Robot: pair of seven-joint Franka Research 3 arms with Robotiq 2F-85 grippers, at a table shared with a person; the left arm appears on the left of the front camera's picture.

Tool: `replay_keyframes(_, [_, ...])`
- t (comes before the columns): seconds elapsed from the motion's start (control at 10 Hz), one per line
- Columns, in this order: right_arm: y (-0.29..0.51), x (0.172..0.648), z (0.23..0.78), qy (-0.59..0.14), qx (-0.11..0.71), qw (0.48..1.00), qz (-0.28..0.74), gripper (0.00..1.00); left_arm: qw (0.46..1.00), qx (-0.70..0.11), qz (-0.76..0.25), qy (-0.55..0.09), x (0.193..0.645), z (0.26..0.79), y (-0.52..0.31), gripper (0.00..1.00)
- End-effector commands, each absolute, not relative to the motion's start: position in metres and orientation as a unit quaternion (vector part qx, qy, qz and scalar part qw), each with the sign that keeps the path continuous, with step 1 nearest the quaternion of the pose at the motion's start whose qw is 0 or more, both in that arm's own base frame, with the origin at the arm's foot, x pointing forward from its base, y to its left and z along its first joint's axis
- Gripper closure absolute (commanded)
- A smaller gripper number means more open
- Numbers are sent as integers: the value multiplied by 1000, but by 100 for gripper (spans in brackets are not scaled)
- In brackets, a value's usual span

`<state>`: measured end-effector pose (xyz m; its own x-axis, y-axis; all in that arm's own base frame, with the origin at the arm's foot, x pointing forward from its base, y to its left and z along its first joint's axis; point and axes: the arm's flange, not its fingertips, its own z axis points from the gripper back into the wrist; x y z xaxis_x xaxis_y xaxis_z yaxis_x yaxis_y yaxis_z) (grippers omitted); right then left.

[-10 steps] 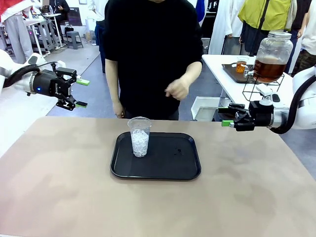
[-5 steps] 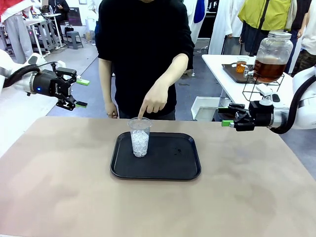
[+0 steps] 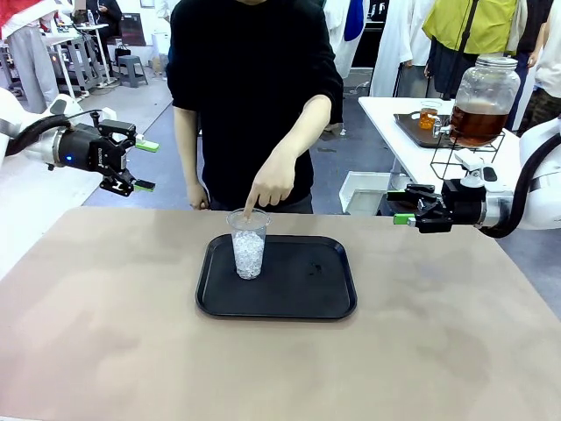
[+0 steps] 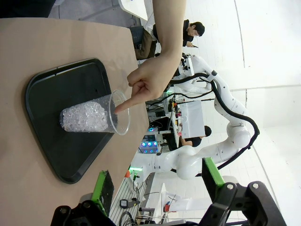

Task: Pour the drink into the iced cup.
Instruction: Pick up the iced cup indicated by the human and present it to them.

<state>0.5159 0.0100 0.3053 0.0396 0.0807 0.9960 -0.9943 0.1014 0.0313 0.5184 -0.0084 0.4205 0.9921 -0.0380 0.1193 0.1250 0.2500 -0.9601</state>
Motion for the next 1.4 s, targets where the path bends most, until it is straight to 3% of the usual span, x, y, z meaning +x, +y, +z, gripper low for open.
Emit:
replay_keyframes(0.0, [12,520,309,-489,464,554,489,0,790,-609,-50,-36,518,423,-8,0])
replay_keyframes(0.3, [12,520,309,-489,464,554,489,0,790,-610,-52,-36,518,421,-8,0])
replay_keyframes(0.9, [12,520,309,-489,464,554,489,0,718,-580,-286,-256,518,425,-9,0])
replay_keyframes(1.1, [12,520,309,-489,464,554,489,0,689,-579,-329,-285,518,422,-11,0])
replay_keyframes(1.3, [12,520,309,-489,464,554,489,0,712,-566,-319,-268,521,428,-10,0])
